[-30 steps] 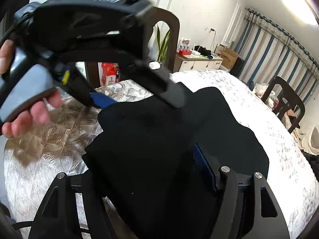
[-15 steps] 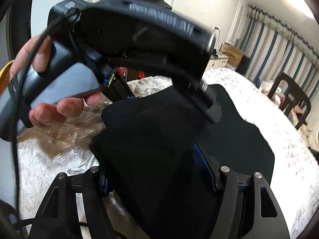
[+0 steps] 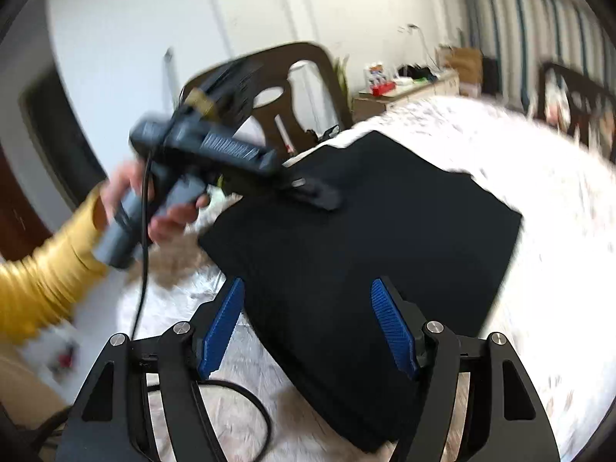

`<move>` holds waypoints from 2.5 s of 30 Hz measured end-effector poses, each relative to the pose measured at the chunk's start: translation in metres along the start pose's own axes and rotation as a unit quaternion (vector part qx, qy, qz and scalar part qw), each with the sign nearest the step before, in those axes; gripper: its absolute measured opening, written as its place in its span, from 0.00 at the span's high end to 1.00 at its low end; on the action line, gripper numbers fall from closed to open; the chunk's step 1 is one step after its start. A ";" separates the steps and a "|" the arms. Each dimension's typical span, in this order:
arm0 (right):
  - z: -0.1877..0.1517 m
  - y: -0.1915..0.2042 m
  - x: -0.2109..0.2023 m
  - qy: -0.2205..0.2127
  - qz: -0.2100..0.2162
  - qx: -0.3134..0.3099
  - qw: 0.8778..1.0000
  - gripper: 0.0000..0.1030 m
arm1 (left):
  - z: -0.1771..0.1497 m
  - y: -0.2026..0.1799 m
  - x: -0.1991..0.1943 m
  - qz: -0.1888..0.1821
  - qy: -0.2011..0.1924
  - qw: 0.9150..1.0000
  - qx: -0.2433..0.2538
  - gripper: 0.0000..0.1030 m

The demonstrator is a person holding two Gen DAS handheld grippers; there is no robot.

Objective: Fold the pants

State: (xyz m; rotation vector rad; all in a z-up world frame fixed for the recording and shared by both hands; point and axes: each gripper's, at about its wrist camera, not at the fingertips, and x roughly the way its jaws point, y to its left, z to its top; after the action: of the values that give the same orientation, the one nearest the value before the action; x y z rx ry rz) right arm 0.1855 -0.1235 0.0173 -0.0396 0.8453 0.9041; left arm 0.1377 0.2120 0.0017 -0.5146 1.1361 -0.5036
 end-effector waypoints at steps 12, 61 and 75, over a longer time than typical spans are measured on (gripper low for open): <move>-0.013 -0.101 0.000 0.012 0.033 0.209 0.977 0.33 | -0.001 0.000 -0.001 0.009 -0.005 1.000 0.020 0.51; 0.030 -0.046 0.011 -0.019 -0.084 0.106 0.991 0.80 | -0.008 -0.061 -0.006 0.137 -0.061 0.987 0.064 0.76; 0.023 -0.069 -0.054 -0.072 -0.133 0.116 0.982 0.81 | 0.003 -0.133 0.035 0.082 -0.049 0.991 0.092 0.76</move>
State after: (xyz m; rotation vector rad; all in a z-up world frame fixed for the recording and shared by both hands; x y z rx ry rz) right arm 0.2306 -0.1957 0.0472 0.1126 0.7842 0.5467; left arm 0.1374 0.0874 0.0602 -0.2798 1.0157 -0.4312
